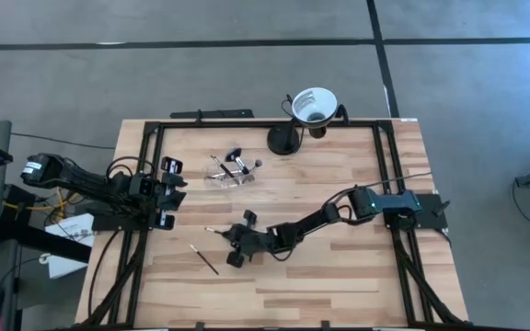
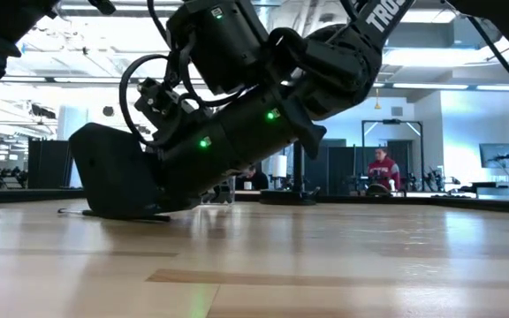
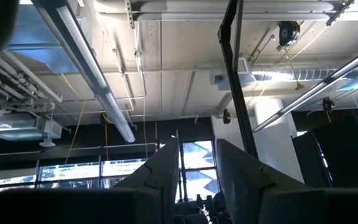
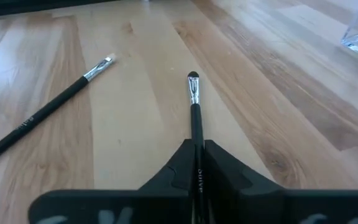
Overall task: Put items in baskets/containers
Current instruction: Put the black eyeshadow brush into the transparent organizer
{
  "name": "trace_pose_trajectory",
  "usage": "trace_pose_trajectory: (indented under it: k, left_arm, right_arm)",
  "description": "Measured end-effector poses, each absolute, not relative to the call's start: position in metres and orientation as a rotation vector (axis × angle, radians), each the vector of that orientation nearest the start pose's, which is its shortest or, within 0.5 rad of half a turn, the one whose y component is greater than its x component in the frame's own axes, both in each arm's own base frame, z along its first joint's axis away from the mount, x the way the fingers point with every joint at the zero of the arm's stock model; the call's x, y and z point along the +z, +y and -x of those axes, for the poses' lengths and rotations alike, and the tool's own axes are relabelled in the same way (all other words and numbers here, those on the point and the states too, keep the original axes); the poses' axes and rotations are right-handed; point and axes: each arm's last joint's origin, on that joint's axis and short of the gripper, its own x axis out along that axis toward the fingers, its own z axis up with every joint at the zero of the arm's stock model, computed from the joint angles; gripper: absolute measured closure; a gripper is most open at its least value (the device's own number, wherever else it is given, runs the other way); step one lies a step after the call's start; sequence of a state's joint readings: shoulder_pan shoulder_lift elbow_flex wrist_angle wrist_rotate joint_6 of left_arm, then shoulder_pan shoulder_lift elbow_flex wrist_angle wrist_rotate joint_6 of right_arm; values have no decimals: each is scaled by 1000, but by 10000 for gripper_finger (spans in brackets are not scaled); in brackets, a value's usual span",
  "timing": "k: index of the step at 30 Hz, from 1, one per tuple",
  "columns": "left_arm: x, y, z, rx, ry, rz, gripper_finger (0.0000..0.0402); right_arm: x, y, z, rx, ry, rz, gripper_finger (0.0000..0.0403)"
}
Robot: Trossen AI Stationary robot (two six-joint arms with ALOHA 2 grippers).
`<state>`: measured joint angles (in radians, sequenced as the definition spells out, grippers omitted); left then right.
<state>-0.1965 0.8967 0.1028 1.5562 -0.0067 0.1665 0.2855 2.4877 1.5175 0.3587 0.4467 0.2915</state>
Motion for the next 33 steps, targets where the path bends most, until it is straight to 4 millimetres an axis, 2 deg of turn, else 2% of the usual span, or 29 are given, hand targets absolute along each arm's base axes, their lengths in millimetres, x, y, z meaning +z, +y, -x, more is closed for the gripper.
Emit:
trace_pose_trajectory:
  k: [3, 6, 8, 11, 15, 18, 20, 24, 28, 30, 33]
  left_arm:
    - [244, -27, -137, -117, -772, -81, 296]
    - [244, -27, -137, -118, -769, -79, 296]
    - [244, -27, -137, -127, -765, -59, 296]
    - [243, -27, -138, -146, -757, -28, 296]
    - [242, -28, -138, -186, -752, -23, 296]
    - [242, -29, -139, -187, -741, -24, 296]
    - [241, -29, -139, -185, -737, -23, 296]
    - [239, -28, -141, -147, -710, -12, 296]
    - [235, -22, -151, -16, -622, 8, 296]
    - [235, -20, -159, 25, -579, 4, 296]
    - [237, -18, -171, 39, -533, 24, 296]
  right_arm:
    - [55, 128, -479, -217, 506, -46, 386]
    - [81, 130, -475, -238, 508, 58, 396]
    - [112, 134, -471, -297, 477, 136, 392]
    - [173, 128, -460, -495, 422, 222, 392]
    - [214, 117, -436, -735, 455, 346, 397]
    - [245, 119, -416, -859, 418, 378, 394]
    - [249, 121, -403, -888, 398, 362, 397]
    - [222, 114, -382, -928, 372, 311, 397]
    - [214, 102, -374, -950, 272, 212, 396]
    - [215, 98, -376, -875, 217, 170, 398]
    - [236, 96, -382, -671, 37, 156, 398]
